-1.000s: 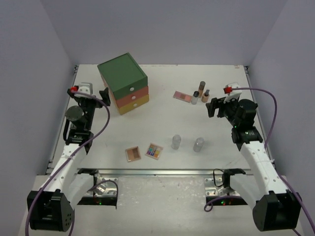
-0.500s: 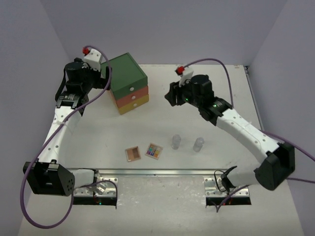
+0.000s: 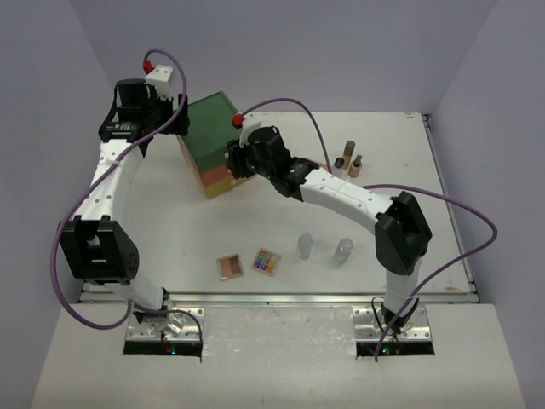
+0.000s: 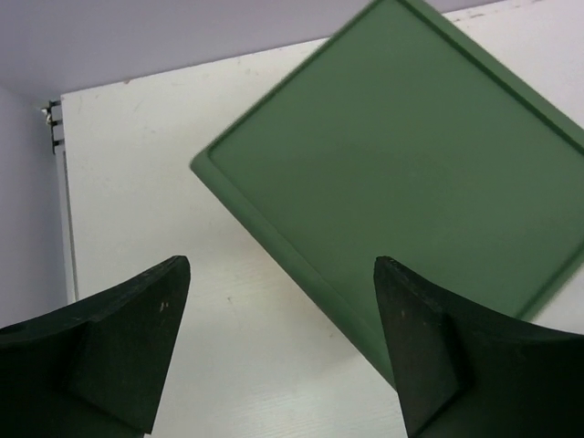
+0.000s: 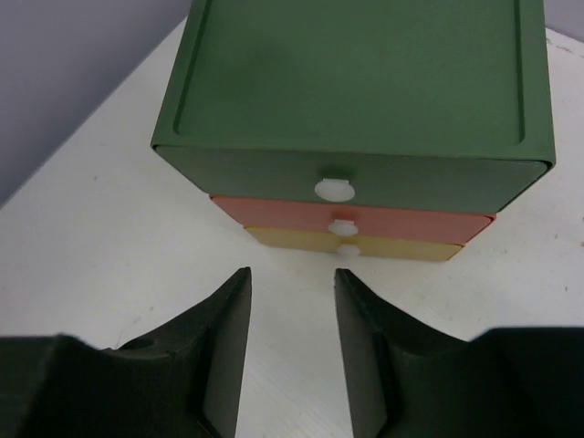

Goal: Organize the makeup

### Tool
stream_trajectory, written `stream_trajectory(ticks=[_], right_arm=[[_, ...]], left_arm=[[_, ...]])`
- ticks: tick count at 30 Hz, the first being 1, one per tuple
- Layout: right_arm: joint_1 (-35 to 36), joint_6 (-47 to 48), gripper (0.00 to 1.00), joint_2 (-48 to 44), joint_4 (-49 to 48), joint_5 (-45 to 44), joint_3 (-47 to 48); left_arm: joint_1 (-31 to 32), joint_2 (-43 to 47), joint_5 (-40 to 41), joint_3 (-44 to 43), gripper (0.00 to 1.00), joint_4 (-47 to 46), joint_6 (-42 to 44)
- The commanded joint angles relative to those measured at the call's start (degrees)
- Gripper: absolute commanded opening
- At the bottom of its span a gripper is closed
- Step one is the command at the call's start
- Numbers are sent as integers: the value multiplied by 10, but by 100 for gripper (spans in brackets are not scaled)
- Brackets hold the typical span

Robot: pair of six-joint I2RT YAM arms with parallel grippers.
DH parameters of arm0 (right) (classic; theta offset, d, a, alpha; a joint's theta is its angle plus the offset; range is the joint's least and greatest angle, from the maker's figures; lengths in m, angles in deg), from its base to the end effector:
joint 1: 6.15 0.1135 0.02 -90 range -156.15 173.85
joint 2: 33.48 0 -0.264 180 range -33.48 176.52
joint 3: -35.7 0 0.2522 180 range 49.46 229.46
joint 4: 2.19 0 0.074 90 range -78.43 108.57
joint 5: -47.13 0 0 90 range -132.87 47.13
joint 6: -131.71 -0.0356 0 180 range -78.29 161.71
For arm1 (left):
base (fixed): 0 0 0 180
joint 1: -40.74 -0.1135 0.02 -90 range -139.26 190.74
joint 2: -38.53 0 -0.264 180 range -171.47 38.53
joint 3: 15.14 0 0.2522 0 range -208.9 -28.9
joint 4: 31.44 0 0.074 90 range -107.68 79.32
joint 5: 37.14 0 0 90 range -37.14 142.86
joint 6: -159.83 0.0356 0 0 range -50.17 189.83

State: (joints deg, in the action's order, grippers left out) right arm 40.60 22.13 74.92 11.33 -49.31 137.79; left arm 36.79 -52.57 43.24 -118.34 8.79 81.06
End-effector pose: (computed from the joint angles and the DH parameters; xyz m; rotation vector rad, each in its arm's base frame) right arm 0.3160 0.3301 0.2992 -0.3873 1.9342 0.6646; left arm 0.3674 0.0194 0.3789 0.2335 2.0410 -0.0087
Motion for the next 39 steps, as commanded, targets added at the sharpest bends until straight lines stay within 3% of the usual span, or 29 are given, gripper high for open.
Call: stream_trajectory(ticks=[1,10,16,25,34,39], right_arm=[[0,-16,40,22,-75,-34,45],[1,9,38,79,-81,-22,104],[0,28,38,80,-106,-73,81],[0,33,42,101,-90,-72,102],[0,18,42,76,-132,-73,33],[-1,27,42,99,-124,-66,60]], left_arm=[[-14,-36,-18,-51,77,19,-56],[-13,-73,-20,-37,75,-3,-135],[-13,-66,-16,-17,75,-22,-142],[-13,-61,-15,0,75,-30,-141],[-12,-59,-13,5,75,-32,-134],[-13,-62,-14,8,76,-33,-136]])
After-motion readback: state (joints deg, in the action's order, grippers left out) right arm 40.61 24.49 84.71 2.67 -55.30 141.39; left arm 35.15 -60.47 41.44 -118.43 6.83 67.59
